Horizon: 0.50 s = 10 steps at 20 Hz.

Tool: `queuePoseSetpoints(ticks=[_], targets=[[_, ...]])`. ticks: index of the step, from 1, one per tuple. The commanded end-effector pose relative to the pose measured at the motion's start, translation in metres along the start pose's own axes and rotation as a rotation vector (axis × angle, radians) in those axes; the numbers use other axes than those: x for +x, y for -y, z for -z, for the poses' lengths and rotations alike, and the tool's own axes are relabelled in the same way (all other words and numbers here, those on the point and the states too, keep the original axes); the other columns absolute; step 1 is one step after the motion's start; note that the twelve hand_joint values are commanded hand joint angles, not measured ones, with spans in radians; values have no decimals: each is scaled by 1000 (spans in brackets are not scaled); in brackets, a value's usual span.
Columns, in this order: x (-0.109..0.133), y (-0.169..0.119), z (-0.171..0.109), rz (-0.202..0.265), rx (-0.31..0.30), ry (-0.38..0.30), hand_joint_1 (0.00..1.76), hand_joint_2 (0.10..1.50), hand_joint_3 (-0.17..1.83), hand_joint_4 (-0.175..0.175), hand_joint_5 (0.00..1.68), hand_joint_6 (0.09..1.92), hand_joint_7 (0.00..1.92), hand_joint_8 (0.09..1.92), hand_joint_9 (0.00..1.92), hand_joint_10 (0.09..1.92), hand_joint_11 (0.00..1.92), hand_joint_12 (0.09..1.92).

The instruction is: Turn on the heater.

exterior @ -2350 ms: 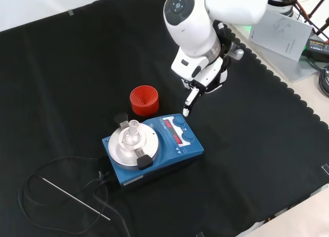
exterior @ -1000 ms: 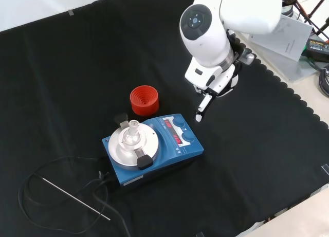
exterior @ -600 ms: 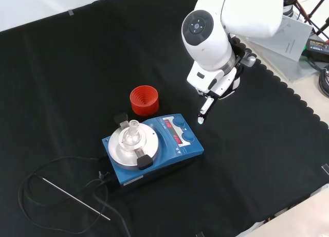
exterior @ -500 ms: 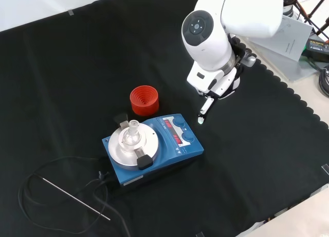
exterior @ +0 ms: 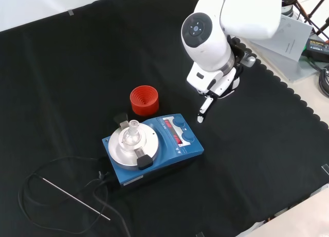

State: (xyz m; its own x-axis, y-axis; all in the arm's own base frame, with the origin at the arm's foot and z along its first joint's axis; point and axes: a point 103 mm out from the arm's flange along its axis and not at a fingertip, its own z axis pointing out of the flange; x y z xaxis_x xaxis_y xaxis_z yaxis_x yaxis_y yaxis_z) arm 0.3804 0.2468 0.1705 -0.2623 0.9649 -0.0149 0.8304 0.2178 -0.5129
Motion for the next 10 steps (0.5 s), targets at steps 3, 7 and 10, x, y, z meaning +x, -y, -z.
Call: queuePoseSetpoints(ticks=[3, 7, 10], targets=[[-8, -6, -3, -17, 15, -1, 1554, 425, 1348, -70, 220, 523, 1555, 1800, 1655, 1603, 1420, 1367], [-7, -12, -6, -15, 25, 0, 1554, 425, 1349, -70, 213, 520, 1556, 1800, 1656, 1604, 1421, 1368], [-7, -13, -6, -16, 28, 2, 1554, 424, 1350, -71, 204, 517, 1557, 1802, 1658, 1607, 1421, 1368]])
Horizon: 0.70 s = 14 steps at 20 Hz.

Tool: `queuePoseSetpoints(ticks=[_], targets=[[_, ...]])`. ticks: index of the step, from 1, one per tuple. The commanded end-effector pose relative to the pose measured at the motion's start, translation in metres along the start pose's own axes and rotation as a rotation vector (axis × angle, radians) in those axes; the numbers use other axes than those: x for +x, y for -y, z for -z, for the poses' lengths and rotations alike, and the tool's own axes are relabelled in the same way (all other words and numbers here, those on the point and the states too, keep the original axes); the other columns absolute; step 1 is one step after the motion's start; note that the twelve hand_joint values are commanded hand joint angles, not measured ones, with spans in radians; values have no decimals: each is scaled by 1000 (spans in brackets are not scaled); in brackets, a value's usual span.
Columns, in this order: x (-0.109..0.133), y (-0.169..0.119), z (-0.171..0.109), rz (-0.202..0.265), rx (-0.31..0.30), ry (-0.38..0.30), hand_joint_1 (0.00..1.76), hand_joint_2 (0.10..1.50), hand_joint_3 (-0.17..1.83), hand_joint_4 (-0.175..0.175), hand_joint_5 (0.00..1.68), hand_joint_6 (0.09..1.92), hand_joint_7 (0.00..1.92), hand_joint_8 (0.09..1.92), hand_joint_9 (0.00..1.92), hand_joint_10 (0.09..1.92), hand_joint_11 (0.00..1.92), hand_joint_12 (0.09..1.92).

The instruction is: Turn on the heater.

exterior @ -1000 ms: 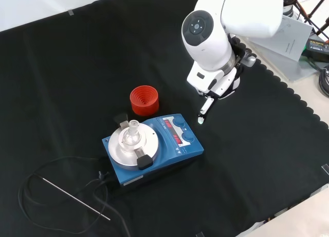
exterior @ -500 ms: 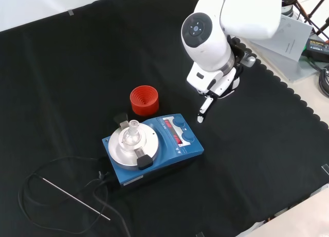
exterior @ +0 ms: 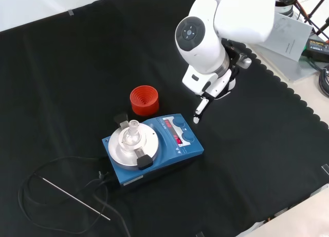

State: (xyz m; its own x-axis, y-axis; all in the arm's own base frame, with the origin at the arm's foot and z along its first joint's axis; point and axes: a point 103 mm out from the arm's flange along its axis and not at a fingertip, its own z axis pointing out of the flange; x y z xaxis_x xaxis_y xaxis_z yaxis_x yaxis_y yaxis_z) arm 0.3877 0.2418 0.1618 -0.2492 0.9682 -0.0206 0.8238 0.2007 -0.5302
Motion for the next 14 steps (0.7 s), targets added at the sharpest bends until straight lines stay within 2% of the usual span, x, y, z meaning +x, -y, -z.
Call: queuePoseSetpoints(ticks=[1, 14], targets=[[-1, -4, -1, -2, 9, 4, 1554, 424, 1351, -71, 203, 517, 1557, 1803, 1659, 1608, 1422, 1369], [-3, -24, -8, -10, 62, 22, 1556, 423, 1362, -75, 187, 513, 1559, 1831, 1665, 1638, 1431, 1383]])
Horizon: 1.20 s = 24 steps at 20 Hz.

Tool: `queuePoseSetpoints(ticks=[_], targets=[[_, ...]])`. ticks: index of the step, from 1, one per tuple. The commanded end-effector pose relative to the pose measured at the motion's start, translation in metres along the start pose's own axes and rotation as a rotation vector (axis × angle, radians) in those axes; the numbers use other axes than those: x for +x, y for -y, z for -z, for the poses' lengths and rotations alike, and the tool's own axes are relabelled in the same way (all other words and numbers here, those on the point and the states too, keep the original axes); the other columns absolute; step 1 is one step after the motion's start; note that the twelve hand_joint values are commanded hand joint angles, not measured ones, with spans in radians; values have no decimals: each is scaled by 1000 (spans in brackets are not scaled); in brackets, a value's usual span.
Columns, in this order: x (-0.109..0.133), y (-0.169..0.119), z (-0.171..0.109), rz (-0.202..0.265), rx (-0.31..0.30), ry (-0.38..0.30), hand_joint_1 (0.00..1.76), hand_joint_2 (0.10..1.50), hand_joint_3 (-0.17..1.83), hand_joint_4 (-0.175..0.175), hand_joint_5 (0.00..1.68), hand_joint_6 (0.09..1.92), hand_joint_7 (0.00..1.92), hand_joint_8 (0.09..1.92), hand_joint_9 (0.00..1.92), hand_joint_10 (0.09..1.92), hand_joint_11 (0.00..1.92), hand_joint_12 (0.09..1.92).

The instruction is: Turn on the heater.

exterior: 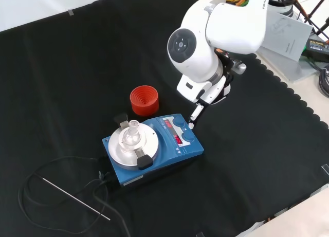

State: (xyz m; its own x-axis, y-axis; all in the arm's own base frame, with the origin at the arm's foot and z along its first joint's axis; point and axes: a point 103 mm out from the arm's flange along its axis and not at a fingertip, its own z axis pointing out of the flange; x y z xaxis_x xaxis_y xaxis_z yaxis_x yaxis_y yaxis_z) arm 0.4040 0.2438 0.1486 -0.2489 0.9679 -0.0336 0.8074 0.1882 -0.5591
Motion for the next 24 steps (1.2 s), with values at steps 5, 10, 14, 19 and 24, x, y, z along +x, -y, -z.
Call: queuePoseSetpoints(ticks=[5, 10, 14, 19, 24], targets=[[-3, -4, -11, -6, 55, 16, 1559, 423, 1366, -76, 181, 511, 1557, 1850, 1667, 1663, 1437, 1398], [-4, -4, -12, -6, 69, 20, 1562, 424, 1369, -78, 170, 505, 1555, 1866, 1670, 1690, 1455, 1418], [-5, -4, -10, -6, 67, 22, 1567, 424, 1372, -76, 156, 496, 1555, 1878, 1674, 1717, 1490, 1453], [-5, -4, -8, -5, 60, 23, 1571, 423, 1378, -70, 136, 480, 1556, 1893, 1677, 1747, 1508, 1482], [-1, -5, -3, 1, 69, 33, 1574, 423, 1383, -64, 132, 465, 1554, 1909, 1678, 1775, 1520, 1503]])
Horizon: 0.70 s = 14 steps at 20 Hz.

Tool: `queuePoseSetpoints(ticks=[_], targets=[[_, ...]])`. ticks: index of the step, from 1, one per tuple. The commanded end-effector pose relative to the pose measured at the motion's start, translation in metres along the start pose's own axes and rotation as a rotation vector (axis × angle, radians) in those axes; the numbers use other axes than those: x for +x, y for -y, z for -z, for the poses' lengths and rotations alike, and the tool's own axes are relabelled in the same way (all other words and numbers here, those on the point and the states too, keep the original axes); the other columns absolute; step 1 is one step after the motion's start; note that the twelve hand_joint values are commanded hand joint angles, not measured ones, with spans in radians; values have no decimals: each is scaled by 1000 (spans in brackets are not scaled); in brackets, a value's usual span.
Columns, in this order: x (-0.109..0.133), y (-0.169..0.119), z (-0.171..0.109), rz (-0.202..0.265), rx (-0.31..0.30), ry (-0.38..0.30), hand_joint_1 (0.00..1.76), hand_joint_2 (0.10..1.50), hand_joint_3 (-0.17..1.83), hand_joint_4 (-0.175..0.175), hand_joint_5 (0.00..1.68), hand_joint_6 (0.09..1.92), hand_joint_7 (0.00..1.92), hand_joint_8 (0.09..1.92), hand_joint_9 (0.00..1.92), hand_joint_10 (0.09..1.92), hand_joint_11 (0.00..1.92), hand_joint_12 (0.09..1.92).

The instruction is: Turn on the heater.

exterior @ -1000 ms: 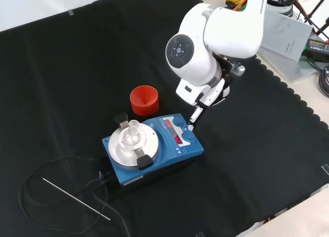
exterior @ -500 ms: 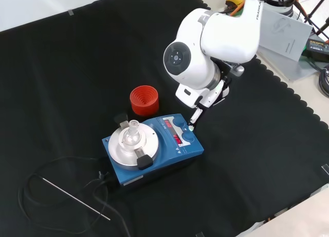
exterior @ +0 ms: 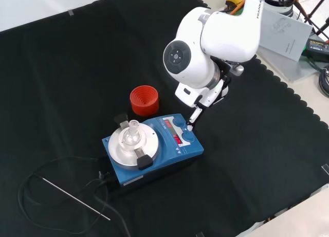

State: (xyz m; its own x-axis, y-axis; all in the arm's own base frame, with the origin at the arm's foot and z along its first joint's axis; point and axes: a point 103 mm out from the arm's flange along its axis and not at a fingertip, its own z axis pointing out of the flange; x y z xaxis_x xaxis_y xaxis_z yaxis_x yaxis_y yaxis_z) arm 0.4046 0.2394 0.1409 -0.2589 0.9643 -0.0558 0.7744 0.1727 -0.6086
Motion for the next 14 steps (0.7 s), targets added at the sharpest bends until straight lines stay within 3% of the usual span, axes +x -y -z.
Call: queuePoseSetpoints(ticks=[1, 14], targets=[[5, -1, 4, 8, 8, 10, 1574, 423, 1384, -63, 133, 463, 1554, 1911, 1678, 1778, 1521, 1505], [14, 4, 1, 24, 22, 22, 1575, 422, 1387, -54, 170, 462, 1554, 1920, 1674, 1788, 1522, 1512]])
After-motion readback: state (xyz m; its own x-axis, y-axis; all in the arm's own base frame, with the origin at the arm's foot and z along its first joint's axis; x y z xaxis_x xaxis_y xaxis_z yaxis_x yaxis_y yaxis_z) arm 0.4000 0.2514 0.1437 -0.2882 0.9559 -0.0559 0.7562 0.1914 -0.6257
